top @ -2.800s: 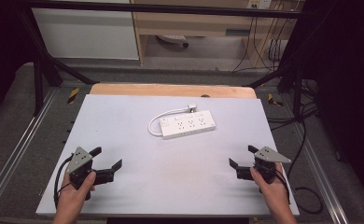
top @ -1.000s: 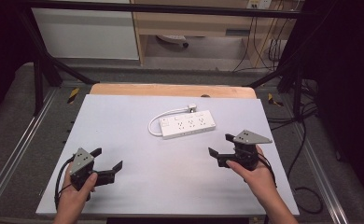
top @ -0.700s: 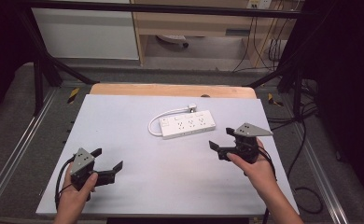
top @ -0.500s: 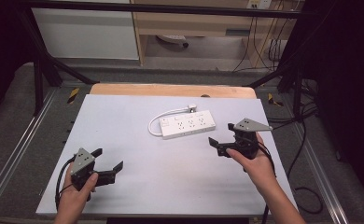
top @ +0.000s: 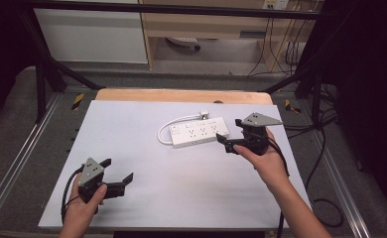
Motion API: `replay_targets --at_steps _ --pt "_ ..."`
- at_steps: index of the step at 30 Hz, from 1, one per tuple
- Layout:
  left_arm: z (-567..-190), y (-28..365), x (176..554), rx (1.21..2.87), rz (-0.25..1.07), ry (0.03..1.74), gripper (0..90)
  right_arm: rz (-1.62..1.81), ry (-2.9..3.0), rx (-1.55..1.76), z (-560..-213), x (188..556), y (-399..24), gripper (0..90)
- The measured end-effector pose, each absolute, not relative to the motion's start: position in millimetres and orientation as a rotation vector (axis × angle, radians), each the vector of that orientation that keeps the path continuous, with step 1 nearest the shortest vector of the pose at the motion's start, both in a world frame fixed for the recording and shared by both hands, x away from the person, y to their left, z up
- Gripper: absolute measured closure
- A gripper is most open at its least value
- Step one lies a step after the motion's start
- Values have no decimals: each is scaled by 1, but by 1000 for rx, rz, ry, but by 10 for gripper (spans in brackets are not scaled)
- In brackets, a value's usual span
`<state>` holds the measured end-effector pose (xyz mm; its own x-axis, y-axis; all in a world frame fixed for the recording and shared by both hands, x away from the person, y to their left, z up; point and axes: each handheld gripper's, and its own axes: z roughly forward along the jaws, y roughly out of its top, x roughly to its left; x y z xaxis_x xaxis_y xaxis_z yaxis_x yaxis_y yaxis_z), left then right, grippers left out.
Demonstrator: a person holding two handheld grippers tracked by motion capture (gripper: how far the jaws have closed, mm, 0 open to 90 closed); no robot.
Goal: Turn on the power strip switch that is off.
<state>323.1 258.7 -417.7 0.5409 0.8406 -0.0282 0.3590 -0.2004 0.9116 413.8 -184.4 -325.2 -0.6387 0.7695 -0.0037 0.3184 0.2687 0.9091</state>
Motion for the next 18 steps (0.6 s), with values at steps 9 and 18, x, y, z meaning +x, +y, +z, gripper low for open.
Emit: replay_targets --at_steps 9,18 --pt "-418 258 323 1793 606 989 60 1352 2100 956 -315 430 -175 374" --pt "-417 258 323 1788 605 990 60 1369 2057 946 -314 452 -166 615"
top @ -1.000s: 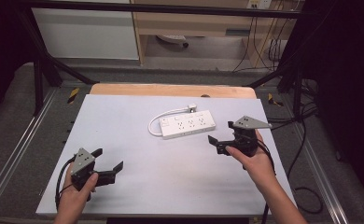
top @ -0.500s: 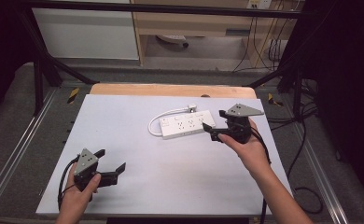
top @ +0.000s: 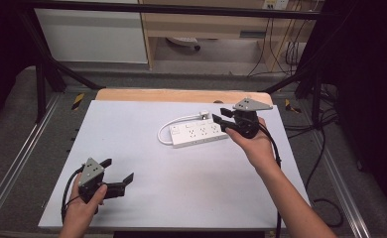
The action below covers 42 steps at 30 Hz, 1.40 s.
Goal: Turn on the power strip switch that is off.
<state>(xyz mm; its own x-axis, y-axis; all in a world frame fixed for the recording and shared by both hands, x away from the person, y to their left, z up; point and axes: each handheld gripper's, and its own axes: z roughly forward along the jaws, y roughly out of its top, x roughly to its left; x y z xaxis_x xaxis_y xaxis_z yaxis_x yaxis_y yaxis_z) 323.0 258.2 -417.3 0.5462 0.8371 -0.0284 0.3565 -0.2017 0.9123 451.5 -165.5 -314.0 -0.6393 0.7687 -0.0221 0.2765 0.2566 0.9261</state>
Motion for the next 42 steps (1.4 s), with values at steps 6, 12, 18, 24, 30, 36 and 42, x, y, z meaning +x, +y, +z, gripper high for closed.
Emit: replay_targets --at_steps 6,12,18,24,30,36,42 --pt "-417 259 323 1790 607 986 60 1346 2030 934 -320 467 -158 700" --pt "-417 259 323 1781 606 989 60 1331 2013 942 -328 482 -150 765" --pt "-417 259 323 1786 606 988 60 1320 2017 926 -332 492 -143 828" --pt "-417 259 323 1787 606 986 60 1300 2033 934 -342 507 -136 883" --pt "-417 259 323 1780 603 986 60 1293 2028 958 -349 517 -135 900" --pt "-417 259 323 1780 602 986 60 1341 1998 1066 -362 532 -137 900" --pt "-417 259 324 1786 601 984 60 1317 1996 1097 -370 541 -134 900"
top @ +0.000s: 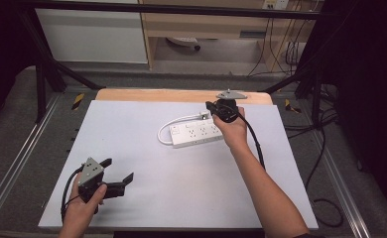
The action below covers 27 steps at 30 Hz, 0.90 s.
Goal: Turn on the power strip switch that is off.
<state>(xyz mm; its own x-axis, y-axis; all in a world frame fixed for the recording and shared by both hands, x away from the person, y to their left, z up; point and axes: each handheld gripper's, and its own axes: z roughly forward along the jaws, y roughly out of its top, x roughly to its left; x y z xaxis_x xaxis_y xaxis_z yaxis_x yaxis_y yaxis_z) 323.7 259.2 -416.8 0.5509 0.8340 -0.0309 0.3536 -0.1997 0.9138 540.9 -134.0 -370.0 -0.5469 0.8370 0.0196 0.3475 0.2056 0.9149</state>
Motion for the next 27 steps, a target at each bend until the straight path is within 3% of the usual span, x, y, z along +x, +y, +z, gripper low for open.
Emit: replay_targets --at_steps 27 --pt "-416 259 324 1788 599 977 60 1270 2036 1149 -407 554 -110 900"
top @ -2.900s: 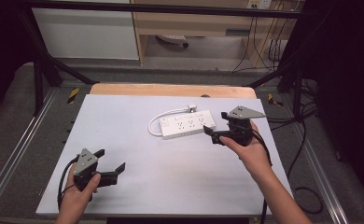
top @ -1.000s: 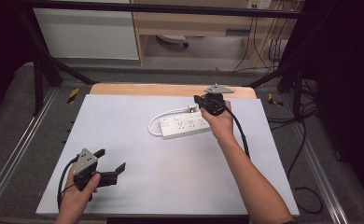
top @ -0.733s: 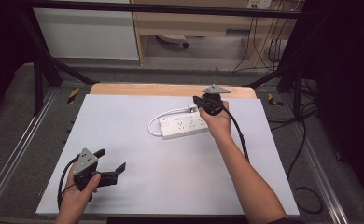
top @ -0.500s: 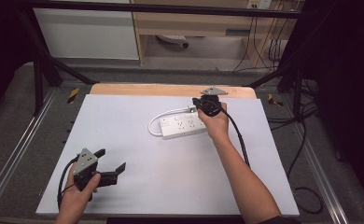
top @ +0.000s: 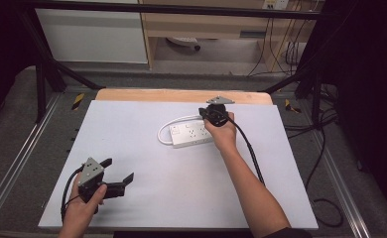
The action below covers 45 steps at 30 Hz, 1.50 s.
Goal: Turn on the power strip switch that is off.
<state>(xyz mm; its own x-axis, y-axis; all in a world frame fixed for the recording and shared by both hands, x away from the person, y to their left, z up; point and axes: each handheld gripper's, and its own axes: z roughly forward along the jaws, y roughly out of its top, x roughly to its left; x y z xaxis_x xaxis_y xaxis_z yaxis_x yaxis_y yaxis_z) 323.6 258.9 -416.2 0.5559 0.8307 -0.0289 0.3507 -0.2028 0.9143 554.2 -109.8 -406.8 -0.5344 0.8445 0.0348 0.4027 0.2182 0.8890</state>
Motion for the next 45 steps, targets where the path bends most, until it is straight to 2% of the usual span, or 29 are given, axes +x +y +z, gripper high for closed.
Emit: replay_targets --at_steps 45 --pt "-416 259 324 1784 596 976 59 1251 2142 1107 -432 545 -81 900"
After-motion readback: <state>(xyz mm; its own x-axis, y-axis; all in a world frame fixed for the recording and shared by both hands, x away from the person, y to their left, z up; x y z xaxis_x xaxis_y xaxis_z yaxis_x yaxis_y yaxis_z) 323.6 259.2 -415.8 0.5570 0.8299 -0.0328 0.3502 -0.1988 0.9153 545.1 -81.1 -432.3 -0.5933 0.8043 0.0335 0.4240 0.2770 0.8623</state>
